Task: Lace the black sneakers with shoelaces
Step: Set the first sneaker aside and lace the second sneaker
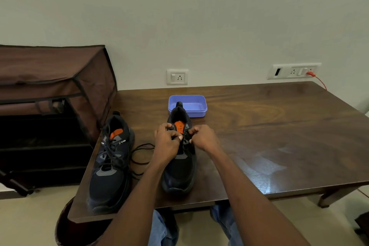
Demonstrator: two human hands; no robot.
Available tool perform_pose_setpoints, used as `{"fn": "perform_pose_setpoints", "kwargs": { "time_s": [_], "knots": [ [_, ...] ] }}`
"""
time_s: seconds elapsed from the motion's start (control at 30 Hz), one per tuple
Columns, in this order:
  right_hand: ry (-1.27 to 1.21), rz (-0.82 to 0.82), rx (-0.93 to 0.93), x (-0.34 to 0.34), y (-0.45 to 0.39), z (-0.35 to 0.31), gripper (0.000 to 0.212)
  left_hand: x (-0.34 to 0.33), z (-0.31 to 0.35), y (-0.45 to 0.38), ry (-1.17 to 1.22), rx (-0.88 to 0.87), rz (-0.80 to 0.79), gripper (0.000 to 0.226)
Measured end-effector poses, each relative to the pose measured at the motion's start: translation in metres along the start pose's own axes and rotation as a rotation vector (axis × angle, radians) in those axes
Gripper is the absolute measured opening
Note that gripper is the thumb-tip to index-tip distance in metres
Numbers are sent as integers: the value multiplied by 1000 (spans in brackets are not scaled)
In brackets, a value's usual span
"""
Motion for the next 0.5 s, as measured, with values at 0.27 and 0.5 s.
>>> {"fn": "perform_pose_setpoints", "kwargs": {
  "time_s": [0.27,0.5],
  "knots": [
    [-25,-30,29,-6,-2,4,37,-19,-29,-1,358,359,39,39],
    [5,-25,69,-9,-4,4,36,-16,-29,1,300,328,44,54]
  ]
}}
Point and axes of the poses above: each hand's wrist, its own y-axis away from the middle knuckle, its own x-axis out of the back of the hand, z = x × y, the point moved 10 cm from there along -y, towards the middle knuckle, and after that the axes turned 1 degree about -z, right-handed, at the moved point
